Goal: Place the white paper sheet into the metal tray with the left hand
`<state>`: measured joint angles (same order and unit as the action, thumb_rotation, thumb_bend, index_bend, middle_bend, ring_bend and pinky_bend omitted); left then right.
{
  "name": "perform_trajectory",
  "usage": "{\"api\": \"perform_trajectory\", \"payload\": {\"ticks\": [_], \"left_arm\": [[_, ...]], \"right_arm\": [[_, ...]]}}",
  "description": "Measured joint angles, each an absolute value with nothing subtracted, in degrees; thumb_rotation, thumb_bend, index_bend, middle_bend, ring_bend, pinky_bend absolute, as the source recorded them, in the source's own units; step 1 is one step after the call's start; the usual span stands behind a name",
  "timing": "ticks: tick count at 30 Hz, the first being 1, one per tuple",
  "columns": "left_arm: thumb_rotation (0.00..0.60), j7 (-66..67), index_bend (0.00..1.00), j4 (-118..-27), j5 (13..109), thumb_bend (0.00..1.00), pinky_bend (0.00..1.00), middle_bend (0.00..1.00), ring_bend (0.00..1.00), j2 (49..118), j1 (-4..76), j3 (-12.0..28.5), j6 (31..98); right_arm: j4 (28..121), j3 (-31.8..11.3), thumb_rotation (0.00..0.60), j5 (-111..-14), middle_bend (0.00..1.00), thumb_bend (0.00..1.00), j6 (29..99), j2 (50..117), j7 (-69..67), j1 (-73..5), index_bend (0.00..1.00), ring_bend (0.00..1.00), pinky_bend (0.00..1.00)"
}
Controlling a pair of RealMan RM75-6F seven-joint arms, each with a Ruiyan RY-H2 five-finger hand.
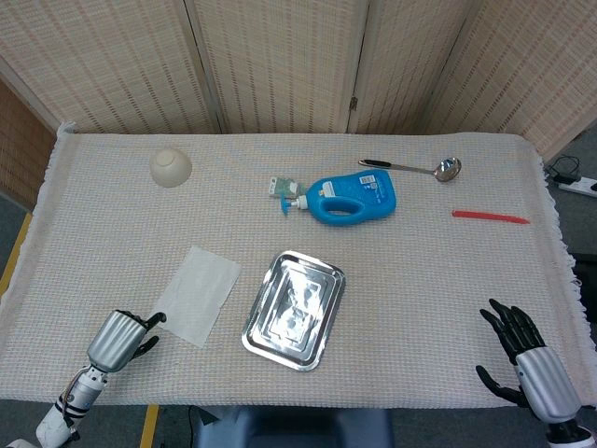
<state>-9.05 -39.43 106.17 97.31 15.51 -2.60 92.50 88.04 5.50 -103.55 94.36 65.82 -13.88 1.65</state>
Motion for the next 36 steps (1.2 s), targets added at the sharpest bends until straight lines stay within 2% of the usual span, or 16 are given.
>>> {"api": "perform_trajectory", "payload": {"ticks": [19, 36], "left_arm": [[0.6, -14.08, 0.46, -30.6, 104.51, 0.25, 1.0, 1.0, 1.0, 102.68, 16.8, -6.6, 89.59], [0.6, -18.1, 0.46, -24.09, 102.79, 0.25, 1.0, 1.0, 1.0, 108.26, 19.37, -6.73, 88.46]], "right_arm": [[88.43, 5.74, 0.6, -104.18, 0.0, 0.38, 96.41, 65.23, -14.57, 1.88, 0.0, 0.0, 0.0], [88.67, 5.63, 0.6, -103.26, 0.0, 0.38, 96.31, 64.82, -14.93, 1.91, 0.0, 0.0, 0.0]]}}
